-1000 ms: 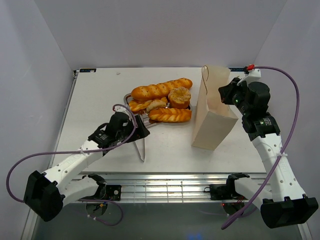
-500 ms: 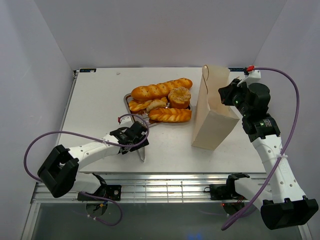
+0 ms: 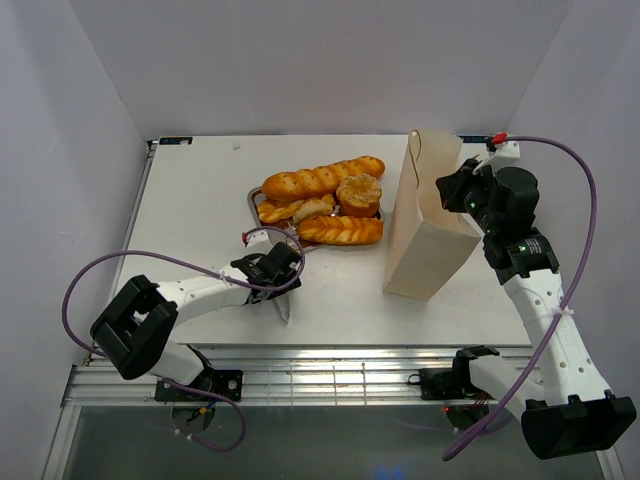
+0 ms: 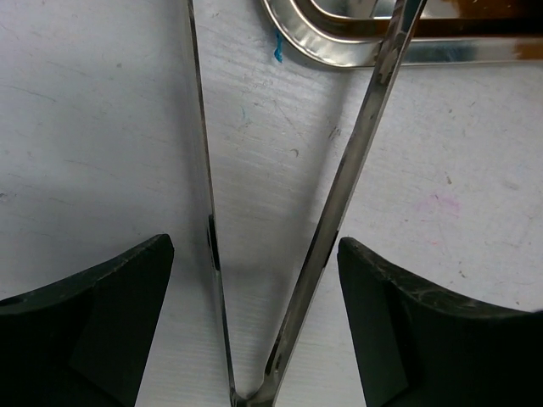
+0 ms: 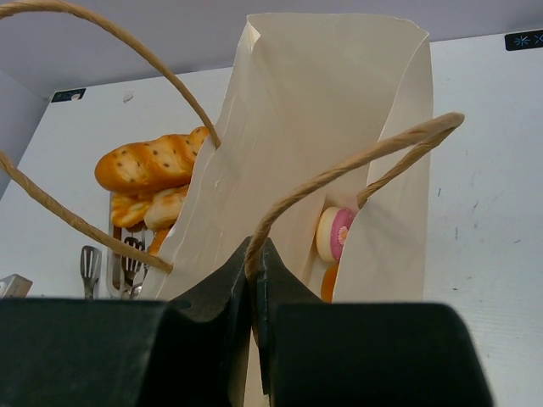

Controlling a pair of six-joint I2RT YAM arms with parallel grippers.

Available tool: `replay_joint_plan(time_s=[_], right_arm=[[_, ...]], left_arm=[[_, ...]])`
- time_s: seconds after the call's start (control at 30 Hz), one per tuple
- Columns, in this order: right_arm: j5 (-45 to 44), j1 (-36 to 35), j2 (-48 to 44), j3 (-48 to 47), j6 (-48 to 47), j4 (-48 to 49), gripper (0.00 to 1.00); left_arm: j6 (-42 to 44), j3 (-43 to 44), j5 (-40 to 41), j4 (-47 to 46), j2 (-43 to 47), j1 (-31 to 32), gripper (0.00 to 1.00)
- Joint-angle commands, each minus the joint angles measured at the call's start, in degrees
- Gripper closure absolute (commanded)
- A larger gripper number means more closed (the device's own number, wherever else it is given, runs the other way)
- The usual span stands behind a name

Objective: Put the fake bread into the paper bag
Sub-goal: Pick up the clamp at the center of the board.

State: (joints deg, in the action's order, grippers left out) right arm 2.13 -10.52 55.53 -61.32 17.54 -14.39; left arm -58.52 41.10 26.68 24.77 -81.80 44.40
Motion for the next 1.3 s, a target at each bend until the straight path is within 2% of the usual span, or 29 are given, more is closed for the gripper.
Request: replay_joint_plan(time_s=[0.0, 0.23, 0.27, 0.3, 0.4, 0.6, 0.67, 0.93, 1.13, 1.27], right_arm=[[0.2, -0.1, -0.7, 0.5, -0.8, 1.6, 0.92], [0.7, -0.1, -0.8, 0.8, -0.4, 1.7, 0.92], [0.7, -0.1, -0.9, 0.8, -0.3, 1.7, 0.92], [0.5, -0.1, -1.0, 0.8, -0.2, 1.7, 0.92], [0.4, -0.1, -1.4, 0.8, 0.0, 1.6, 0.92], [0.7, -0.1, -1.7, 0.7, 0.4, 1.5, 0.92], [0.8, -0.1, -1.9, 0.8, 0.4, 1.4, 0.92], [0.5, -0.1, -2.4, 0.1, 0.5, 0.9, 0.92], [0.2, -0.1, -2.8, -0.4, 0.5, 0.4, 0.92], [0.0, -0.1, -2.8, -0.7, 0.4, 0.2, 0.92]], left_arm=[[0.1, -0.5, 0.8, -1.8, -0.1, 0.2, 0.11], [1.4, 0.0, 1.5, -2.5, -2.5, 0.2, 0.16], [1.4, -0.1, 1.4, -2.6, -2.7, 0.2, 0.18], [1.5, -0.2, 1.4, -2.6, -2.8, 0.2, 0.25], [2.0, -0.8, 1.2, -2.7, -3.1, 0.2, 0.36], [2.8, -1.2, 0.4, -2.1, -4.2, 0.2, 0.39], [2.4, -1.8, 0.5, -1.7, -3.7, 0.2, 0.46], [2.1, -1.9, 0.7, 1.6, 6.6, 0.2, 0.71], [3.6, 0.8, 0.3, 5.8, 16.3, 0.2, 0.79], [8.1, 3.5, -1.9, 6.3, 23.3, 0.0, 0.85]])
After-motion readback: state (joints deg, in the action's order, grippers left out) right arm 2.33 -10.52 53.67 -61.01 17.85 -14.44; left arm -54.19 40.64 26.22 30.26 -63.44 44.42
